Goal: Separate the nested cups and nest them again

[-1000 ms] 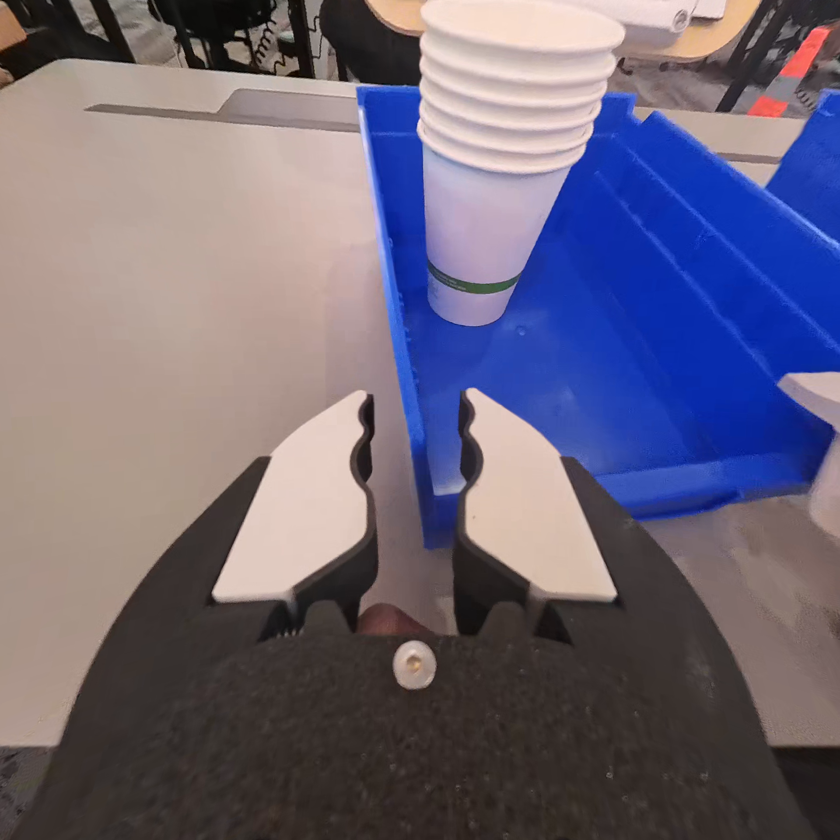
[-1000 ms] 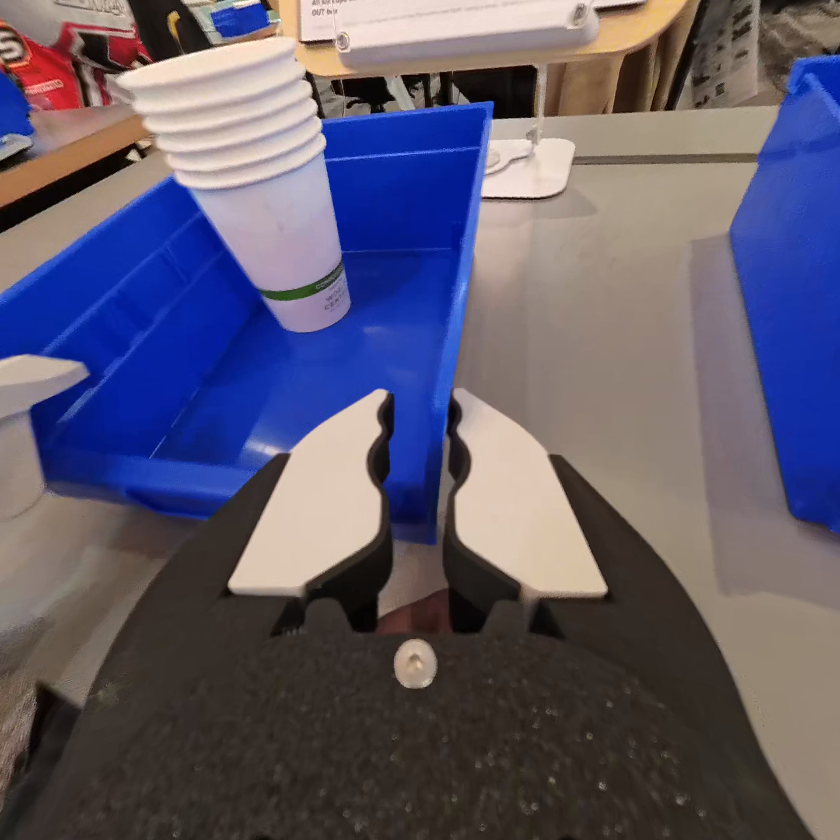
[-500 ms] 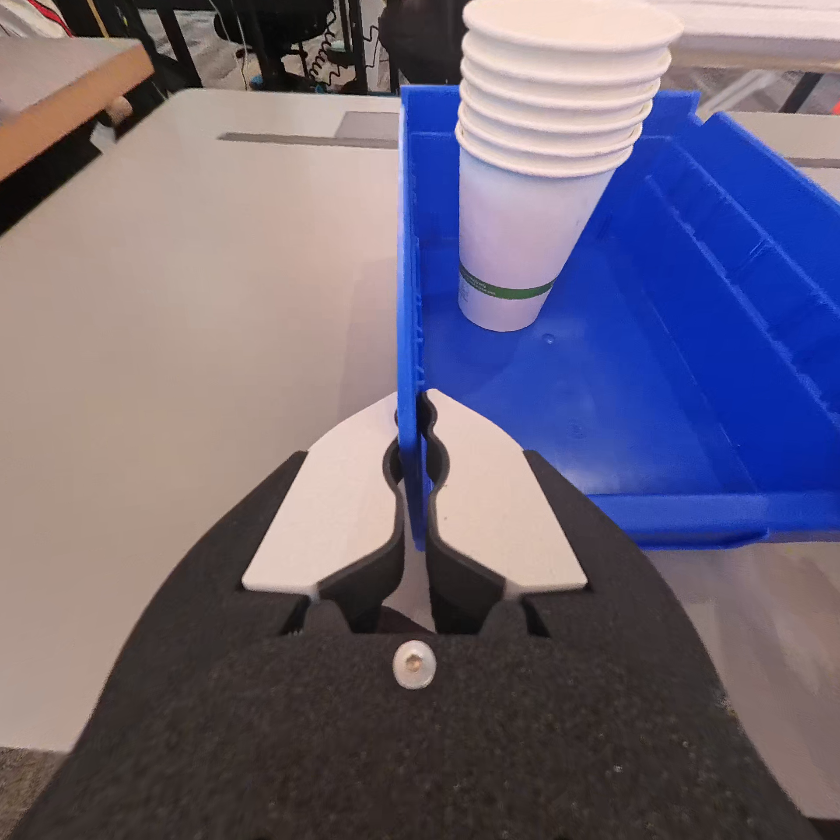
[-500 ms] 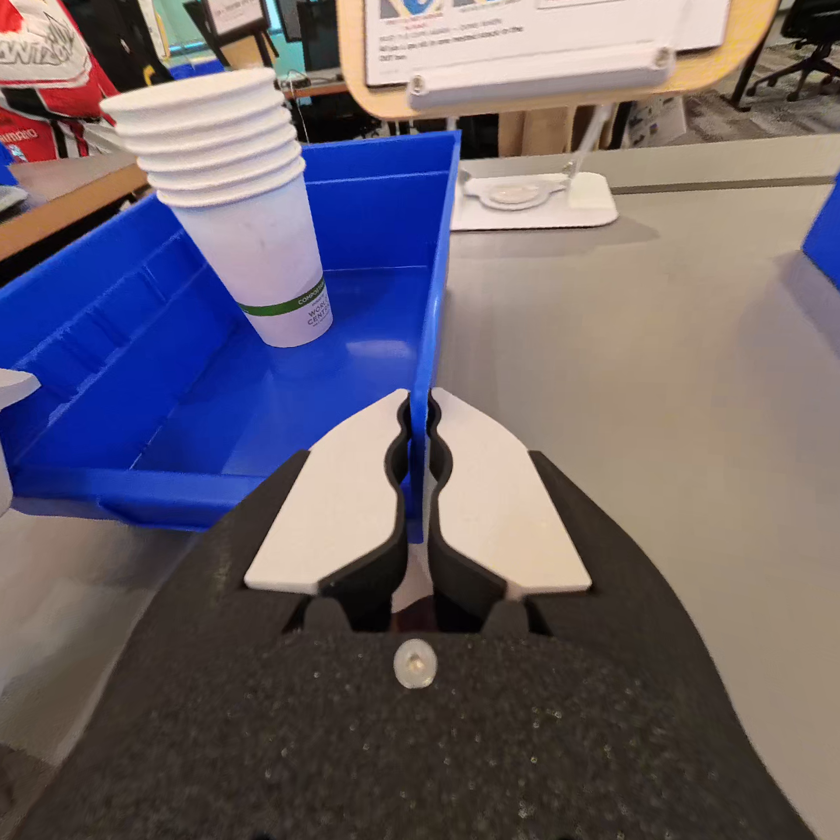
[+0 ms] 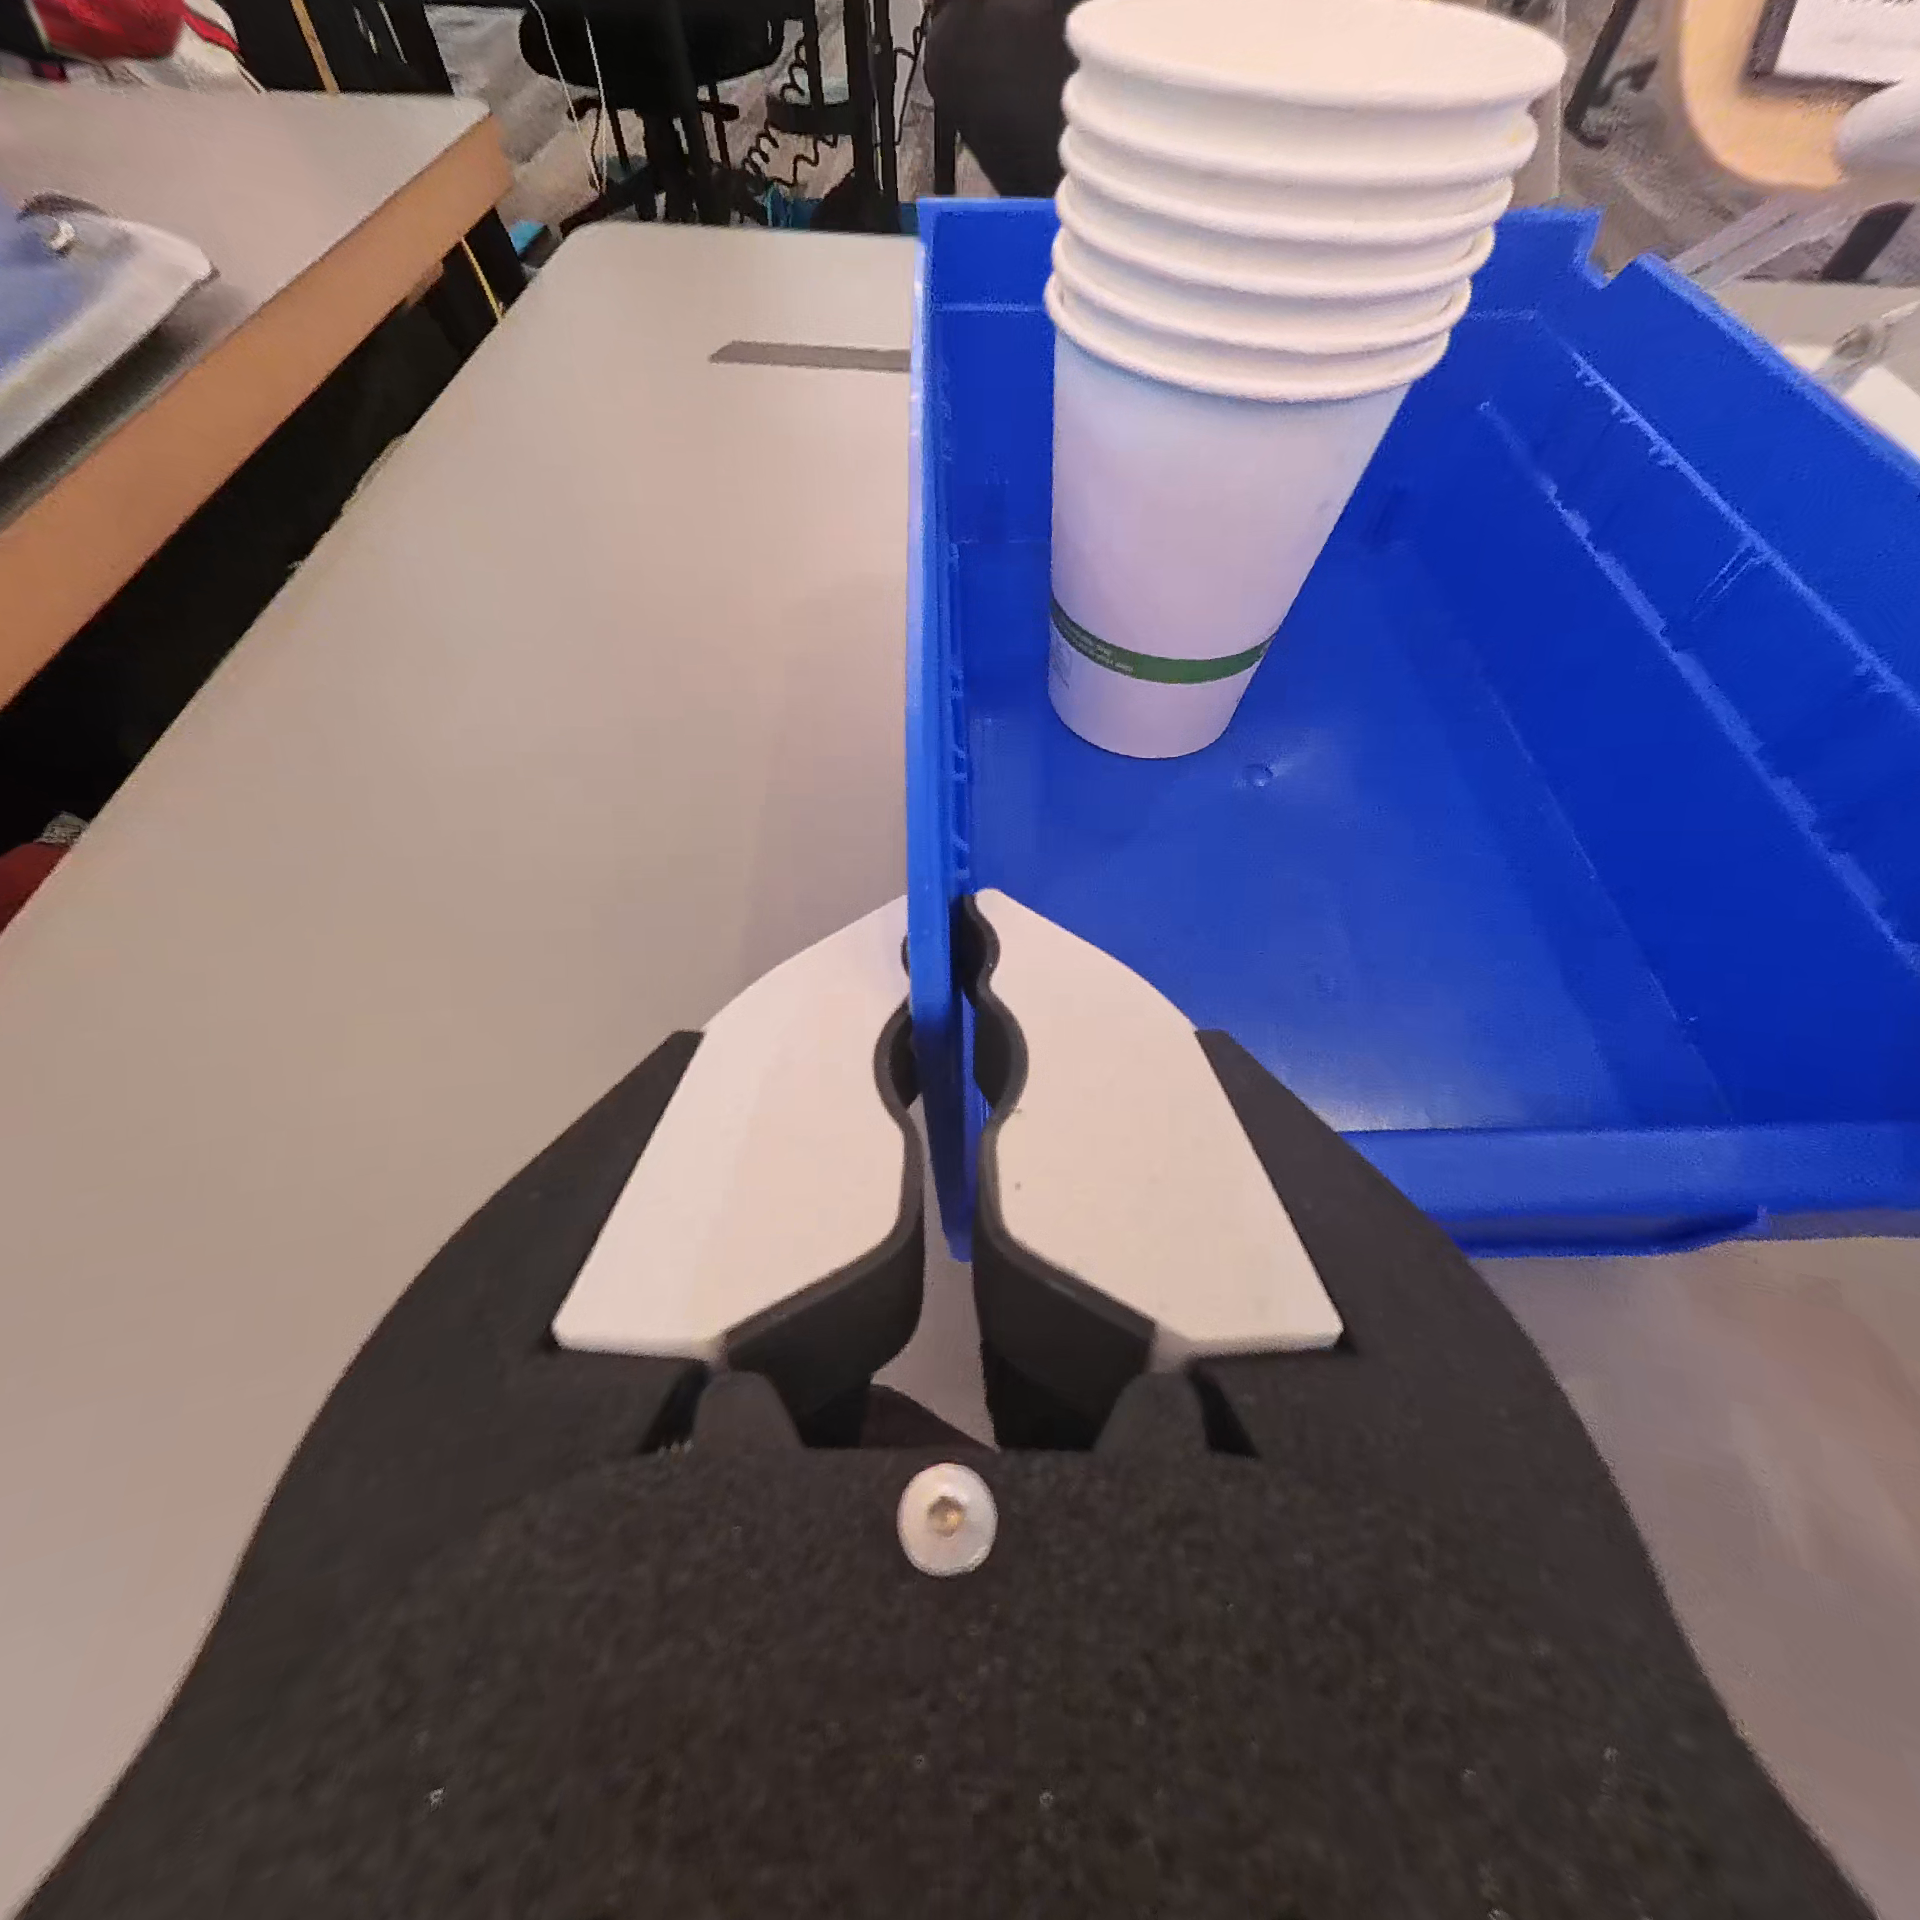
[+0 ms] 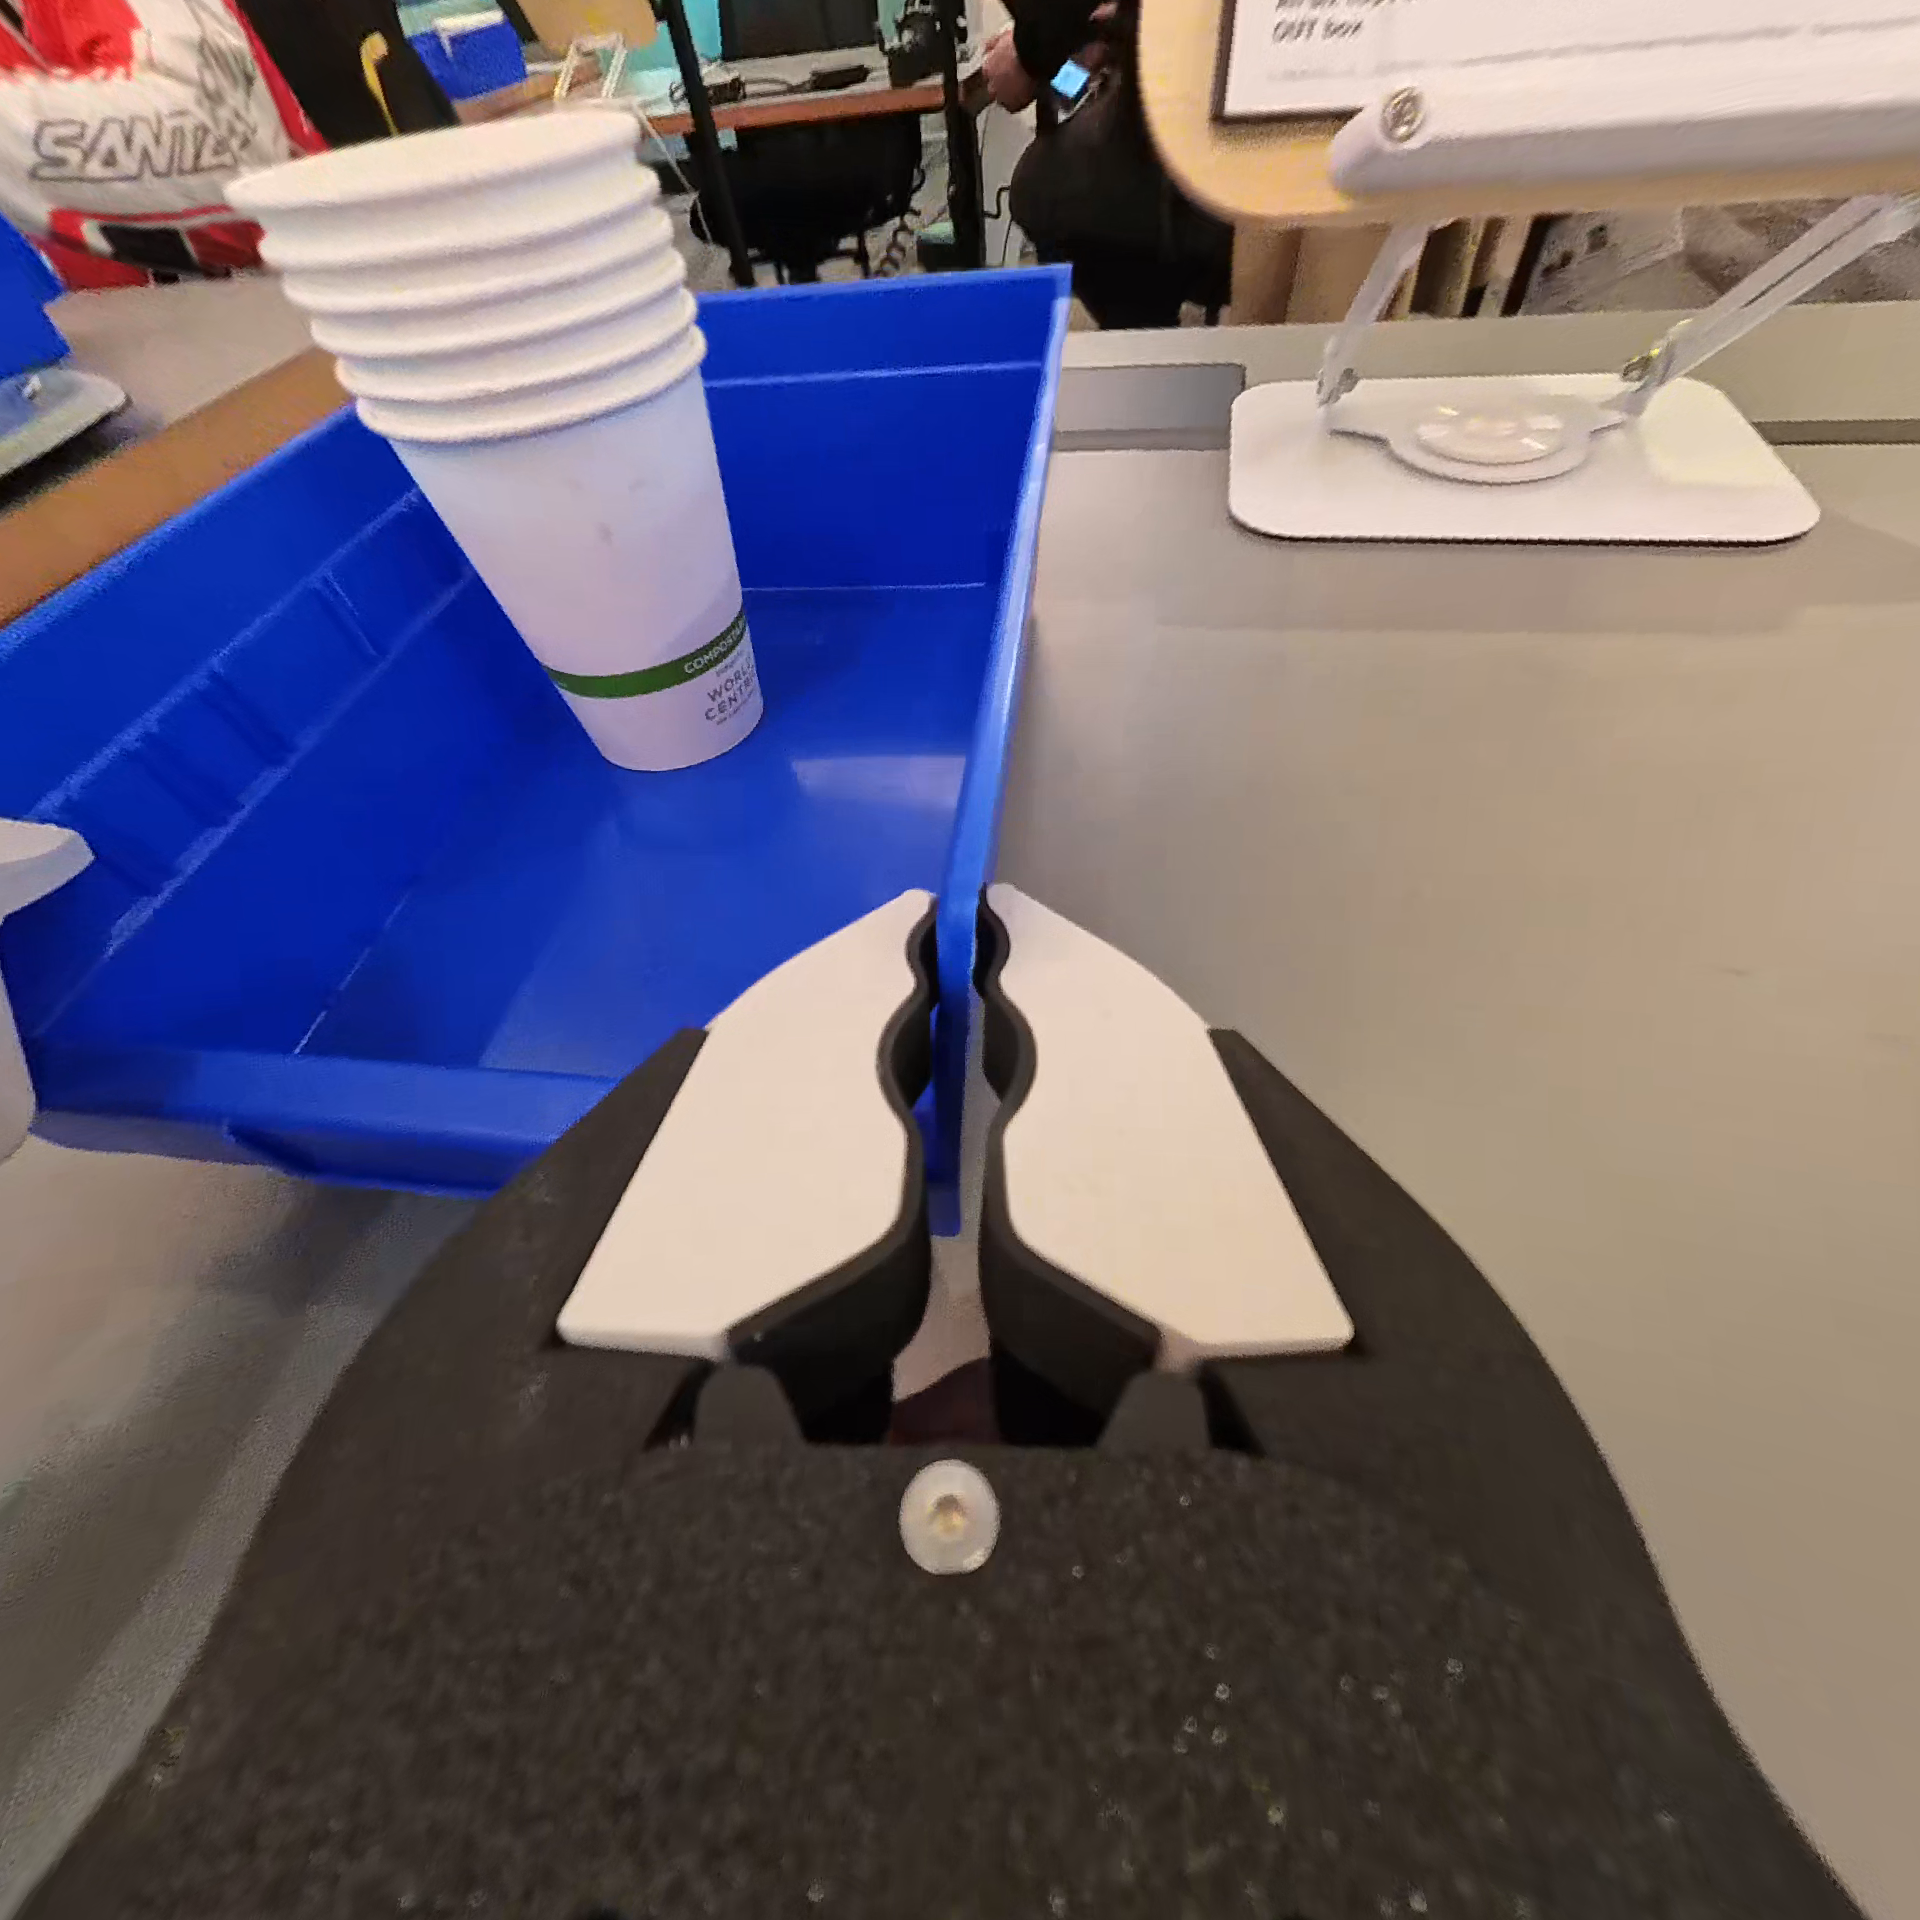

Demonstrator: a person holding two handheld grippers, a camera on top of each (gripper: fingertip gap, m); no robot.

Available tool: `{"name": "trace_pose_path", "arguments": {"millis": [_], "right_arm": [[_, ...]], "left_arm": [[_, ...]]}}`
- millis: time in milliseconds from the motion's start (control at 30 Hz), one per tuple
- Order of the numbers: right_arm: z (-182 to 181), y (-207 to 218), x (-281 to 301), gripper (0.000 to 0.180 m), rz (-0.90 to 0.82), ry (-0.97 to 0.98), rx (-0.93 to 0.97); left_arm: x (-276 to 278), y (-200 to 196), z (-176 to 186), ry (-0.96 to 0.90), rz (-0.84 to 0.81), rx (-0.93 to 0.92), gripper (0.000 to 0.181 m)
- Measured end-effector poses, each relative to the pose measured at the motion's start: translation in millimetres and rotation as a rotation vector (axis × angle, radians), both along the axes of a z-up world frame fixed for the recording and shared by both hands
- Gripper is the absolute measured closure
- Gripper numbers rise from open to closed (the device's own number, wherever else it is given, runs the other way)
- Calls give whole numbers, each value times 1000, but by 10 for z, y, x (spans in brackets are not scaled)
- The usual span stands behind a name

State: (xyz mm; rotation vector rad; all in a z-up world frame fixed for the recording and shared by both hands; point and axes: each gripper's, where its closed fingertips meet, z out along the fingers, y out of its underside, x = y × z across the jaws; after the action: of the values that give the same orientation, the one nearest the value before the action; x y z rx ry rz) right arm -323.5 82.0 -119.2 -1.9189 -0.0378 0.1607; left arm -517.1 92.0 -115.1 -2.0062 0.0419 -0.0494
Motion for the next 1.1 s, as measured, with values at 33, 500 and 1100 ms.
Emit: {"name": "trace_pose_path", "arguments": {"millis": [33,500,1100], "right_arm": [[-56,2,-12,175,9,-12,-6],[479,-1086,1122,139,418,-8,174],[426,-1293,3177,136,297,-118,347]], "left_arm": [[-17,12,-54,2,-1,-8,178],[84,-791,491,-4,138,185,135],[1845,-834,171,63,-65,282,144]]}}
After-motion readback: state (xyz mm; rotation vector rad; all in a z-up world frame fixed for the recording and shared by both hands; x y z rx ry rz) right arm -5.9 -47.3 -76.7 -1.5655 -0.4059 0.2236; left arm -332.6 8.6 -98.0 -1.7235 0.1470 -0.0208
